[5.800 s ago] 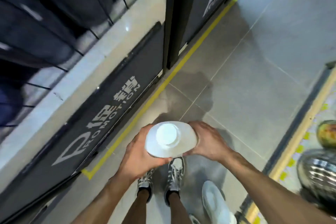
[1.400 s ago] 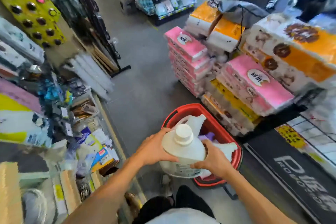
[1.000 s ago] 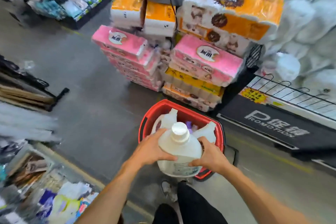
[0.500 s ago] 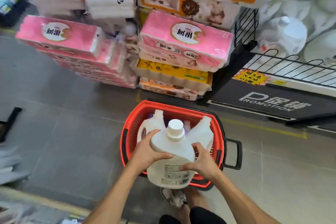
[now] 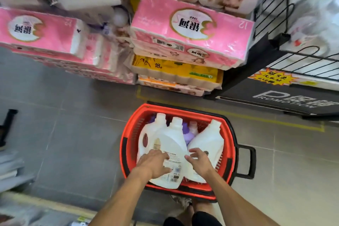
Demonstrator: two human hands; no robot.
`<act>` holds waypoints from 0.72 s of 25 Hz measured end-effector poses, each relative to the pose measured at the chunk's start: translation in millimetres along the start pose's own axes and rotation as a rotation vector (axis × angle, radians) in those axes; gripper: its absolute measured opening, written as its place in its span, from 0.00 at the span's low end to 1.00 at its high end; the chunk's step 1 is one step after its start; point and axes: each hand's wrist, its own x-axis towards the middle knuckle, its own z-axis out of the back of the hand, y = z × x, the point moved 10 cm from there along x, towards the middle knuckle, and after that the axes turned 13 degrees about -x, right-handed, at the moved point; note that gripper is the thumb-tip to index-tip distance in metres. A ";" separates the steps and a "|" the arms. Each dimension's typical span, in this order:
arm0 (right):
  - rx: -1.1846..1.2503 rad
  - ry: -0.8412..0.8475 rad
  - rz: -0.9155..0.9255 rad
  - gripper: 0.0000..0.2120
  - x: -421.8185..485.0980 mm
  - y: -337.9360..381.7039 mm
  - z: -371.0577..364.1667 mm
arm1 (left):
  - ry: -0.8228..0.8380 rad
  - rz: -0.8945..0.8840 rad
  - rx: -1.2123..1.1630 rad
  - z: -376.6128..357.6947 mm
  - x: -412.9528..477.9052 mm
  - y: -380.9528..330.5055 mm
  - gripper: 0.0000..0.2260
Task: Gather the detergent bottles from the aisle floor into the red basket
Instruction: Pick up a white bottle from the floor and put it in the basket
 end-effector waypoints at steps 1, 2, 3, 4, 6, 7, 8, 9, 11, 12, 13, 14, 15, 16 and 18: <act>-0.018 0.027 -0.013 0.14 -3.4 2.3 3.7 | -0.008 -0.006 0.078 4.3 -7.5 -7.5 0.25; -0.058 0.054 -0.016 0.14 -8.8 6.4 10.3 | -0.045 -0.009 0.130 12.4 -14.8 -13.9 0.23; -0.113 0.071 -0.008 0.14 -14.6 11.7 18.3 | -0.093 -0.014 0.186 22.6 -23.6 -21.3 0.23; -0.186 0.078 0.005 0.15 -21.3 19.0 27.3 | -0.148 -0.025 0.240 33.3 -32.4 -27.4 0.22; -0.375 0.053 0.058 0.16 -37.9 41.4 50.4 | -0.265 -0.036 0.306 59.3 -52.1 -40.8 0.21; -0.469 0.026 0.100 0.17 -47.7 56.7 63.3 | -0.326 -0.041 0.328 74.3 -62.3 -49.3 0.20; -0.556 -0.006 0.140 0.18 -58.4 72.1 75.6 | -0.384 -0.058 0.350 88.2 -71.8 -59.5 0.19; -0.635 -0.045 0.178 0.18 -67.7 85.4 87.8 | -0.426 -0.073 0.370 100.7 -79.3 -71.1 0.19; -0.762 -0.125 0.228 0.19 -87.7 108.2 111.2 | -0.477 -0.097 0.398 119.8 -88.7 -95.0 0.20; -0.814 -0.156 0.248 0.19 -98.4 117.8 120.6 | -0.489 -0.102 0.409 126.4 -91.0 -104.6 0.21; -0.858 -0.177 0.261 0.19 -109.8 124.9 127.5 | -0.493 -0.110 0.417 131.4 -94.2 -114.1 0.21; -0.892 -0.198 0.265 0.19 -125.0 129.3 135.5 | -0.496 -0.130 0.440 135.6 -101.1 -125.9 0.22; -0.918 -0.231 0.274 0.19 -142.8 132.9 143.6 | -0.499 -0.154 0.471 138.7 -110.1 -138.4 0.22; -0.939 -0.268 0.276 0.19 -161.3 134.8 151.7 | -0.509 -0.182 0.498 141.2 -119.9 -151.0 0.23; -0.971 -0.341 0.259 0.20 -195.8 134.4 167.7 | -0.541 -0.249 0.542 146.1 -142.6 -178.0 0.23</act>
